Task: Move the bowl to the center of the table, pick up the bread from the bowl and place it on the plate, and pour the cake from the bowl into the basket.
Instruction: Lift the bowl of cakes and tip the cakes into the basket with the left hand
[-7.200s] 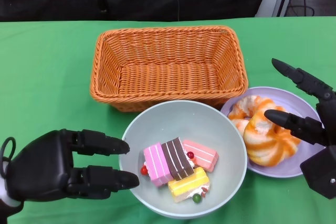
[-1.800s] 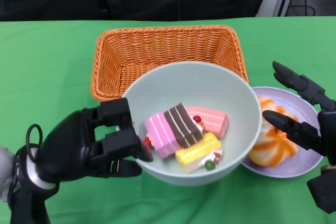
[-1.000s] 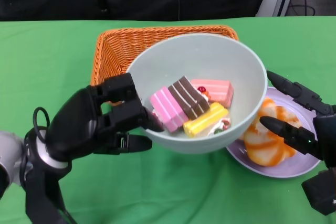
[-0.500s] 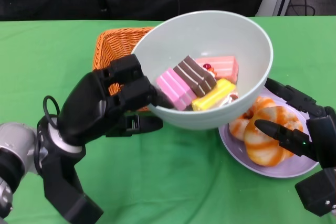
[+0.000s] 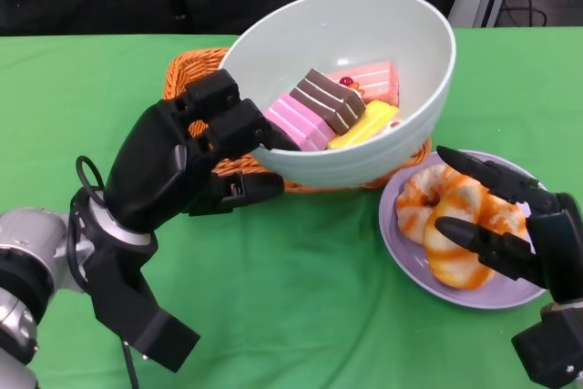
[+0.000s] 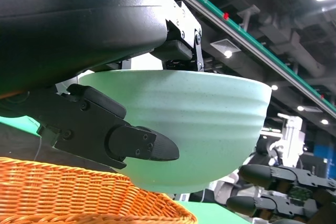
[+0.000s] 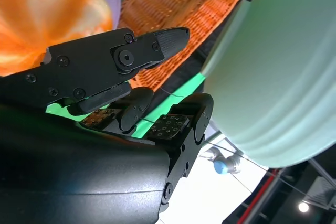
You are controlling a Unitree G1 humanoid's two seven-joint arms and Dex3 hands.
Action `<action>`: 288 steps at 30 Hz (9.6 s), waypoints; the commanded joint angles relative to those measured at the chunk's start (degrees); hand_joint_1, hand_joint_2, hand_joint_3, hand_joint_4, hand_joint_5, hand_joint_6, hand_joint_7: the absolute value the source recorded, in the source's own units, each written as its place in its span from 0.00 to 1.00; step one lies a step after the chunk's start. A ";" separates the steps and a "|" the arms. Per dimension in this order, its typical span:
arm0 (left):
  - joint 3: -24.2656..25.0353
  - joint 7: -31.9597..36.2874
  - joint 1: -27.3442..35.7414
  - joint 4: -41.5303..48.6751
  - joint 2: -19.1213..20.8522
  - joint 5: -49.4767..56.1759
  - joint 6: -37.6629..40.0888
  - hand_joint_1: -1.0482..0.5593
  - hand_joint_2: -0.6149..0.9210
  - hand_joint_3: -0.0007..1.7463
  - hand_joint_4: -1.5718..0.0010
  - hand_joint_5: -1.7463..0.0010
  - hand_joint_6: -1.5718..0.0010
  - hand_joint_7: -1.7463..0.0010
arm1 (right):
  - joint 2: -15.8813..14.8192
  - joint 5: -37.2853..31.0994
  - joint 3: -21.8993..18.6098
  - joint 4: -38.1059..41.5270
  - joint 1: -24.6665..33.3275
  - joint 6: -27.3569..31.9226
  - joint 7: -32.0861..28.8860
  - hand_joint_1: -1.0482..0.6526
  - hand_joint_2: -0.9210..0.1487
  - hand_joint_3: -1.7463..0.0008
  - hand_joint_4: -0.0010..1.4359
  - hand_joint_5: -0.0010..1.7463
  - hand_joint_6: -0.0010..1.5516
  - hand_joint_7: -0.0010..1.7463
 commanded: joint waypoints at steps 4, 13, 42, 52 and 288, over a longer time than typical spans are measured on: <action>3.68 -4.29 -1.50 -0.82 0.08 -5.30 -1.82 0.59 1.00 0.30 0.66 0.00 0.64 0.20 | -0.53 2.71 -0.88 -1.19 -0.71 -1.49 1.62 0.37 0.00 0.97 0.67 0.06 0.45 0.01; 9.24 -14.06 -1.02 -2.27 -2.17 -12.68 -2.93 0.61 0.89 0.45 0.62 0.01 0.59 0.22 | -0.33 6.80 -1.79 -2.24 -0.84 -1.99 6.20 0.40 0.01 0.99 0.68 0.06 0.47 0.01; 28.93 -79.56 7.78 -11.54 -16.07 -63.07 5.00 0.55 1.00 0.28 0.58 0.00 0.58 0.22 | 0.97 4.77 -1.64 -2.84 0.21 -2.65 7.01 0.34 0.00 0.96 0.68 0.07 0.48 0.01; 33.69 -85.16 8.45 -11.92 -17.97 -63.87 6.87 0.57 1.00 0.30 0.57 0.00 0.58 0.22 | 1.44 3.33 -1.68 -2.66 -0.05 -2.76 5.99 0.33 0.00 0.96 0.69 0.07 0.48 0.01; 71.43 -97.13 -10.21 -13.46 -28.54 -112.12 100.61 0.58 0.81 0.59 0.58 0.00 0.60 0.02 | -0.55 -0.62 3.50 1.57 -1.44 -3.38 1.42 0.29 0.00 0.95 0.70 0.06 0.51 0.01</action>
